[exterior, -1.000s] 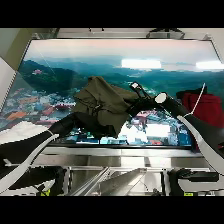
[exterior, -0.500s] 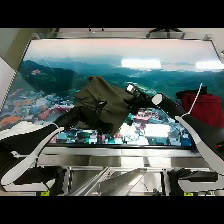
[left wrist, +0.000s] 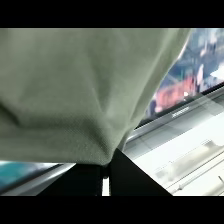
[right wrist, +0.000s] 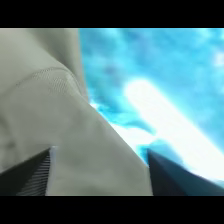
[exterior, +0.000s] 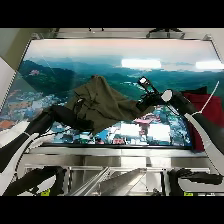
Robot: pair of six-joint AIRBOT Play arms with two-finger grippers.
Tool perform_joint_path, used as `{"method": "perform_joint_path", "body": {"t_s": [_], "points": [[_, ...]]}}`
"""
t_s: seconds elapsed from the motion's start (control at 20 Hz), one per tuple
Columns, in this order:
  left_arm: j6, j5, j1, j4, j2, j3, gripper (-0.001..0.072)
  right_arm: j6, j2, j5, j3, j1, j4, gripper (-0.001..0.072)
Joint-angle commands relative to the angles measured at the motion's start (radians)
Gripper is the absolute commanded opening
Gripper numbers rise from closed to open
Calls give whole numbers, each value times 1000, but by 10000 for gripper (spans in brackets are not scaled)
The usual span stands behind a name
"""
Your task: Fold the shirts.
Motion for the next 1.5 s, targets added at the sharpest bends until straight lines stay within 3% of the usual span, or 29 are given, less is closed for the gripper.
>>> {"method": "perform_joint_path", "body": {"t_s": [0.0, 0.35, 0.7, 0.8, 1.0, 1.05, 1.15, 1.25, 1.45], "points": [[67, 79, 126, 7, 32, -11, 19, -151, 37, 117, 1, 67, 134, 657], [123, 122, 256, 6, 32, -11, 20, -141, -19, 64, 1, 322, 155, 656], [141, 130, 213, 6, 32, -11, 19, -142, -67, -55, 2, 388, 249, 637], [142, 130, 192, 6, 32, -11, 19, -141, -98, -78, 9, 388, 247, 501], [143, 135, 178, 6, 32, -11, 19, -126, -131, -96, 37, 388, 198, 485], [143, 137, 178, 6, 32, -11, 19, -114, -132, -111, 40, 387, 167, 448], [158, 140, 178, 7, 32, -11, 19, -108, -131, -114, 54, 387, 106, 18], [159, 140, 178, 7, 32, -11, 19, -42, -128, -108, 74, 383, 68, 18], [171, 138, 179, 7, 32, -11, 19, -31, -82, -89, 105, 361, 66, 21]]}}
